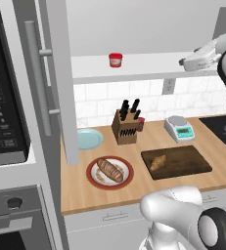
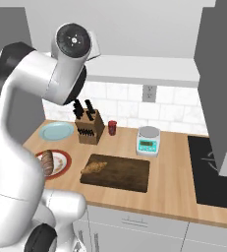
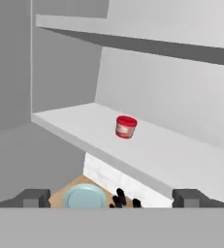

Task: From the different types of pastries on the counter, select a croissant and place it on the cutting board. Then retrieve a jar of jam from the cabinet and place it alongside the croissant on the cutting board.

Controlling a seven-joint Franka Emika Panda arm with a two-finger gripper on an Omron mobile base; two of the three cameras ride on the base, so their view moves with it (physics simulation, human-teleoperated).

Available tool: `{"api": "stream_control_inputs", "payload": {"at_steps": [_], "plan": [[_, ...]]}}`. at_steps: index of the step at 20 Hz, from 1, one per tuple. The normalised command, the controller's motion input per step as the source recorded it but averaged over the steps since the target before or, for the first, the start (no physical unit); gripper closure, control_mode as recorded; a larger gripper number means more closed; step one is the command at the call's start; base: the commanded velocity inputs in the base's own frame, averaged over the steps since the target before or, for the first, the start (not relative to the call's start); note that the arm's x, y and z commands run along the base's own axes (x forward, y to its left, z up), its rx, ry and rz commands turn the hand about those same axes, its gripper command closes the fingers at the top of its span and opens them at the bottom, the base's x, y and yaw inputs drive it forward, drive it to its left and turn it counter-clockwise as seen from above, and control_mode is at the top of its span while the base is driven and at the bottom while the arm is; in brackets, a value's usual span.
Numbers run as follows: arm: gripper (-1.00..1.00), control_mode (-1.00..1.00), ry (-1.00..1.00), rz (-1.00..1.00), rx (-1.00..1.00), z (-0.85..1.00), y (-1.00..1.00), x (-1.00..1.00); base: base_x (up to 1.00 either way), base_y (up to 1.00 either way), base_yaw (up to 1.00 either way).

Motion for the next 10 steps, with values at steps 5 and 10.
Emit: {"api": "stream_control_inputs", "payload": {"at_steps": [5, 10], "plan": [[-1.00, -1.00, 0.03, 0.19, 0.00, -0.06, 0.25, 0.32, 0.00, 0.00, 0.00], [-1.00, -1.00, 0.10, 0.06, 0.00, -0.01, 0.54, 0.79, 0.00, 0.00, 0.00]]}}
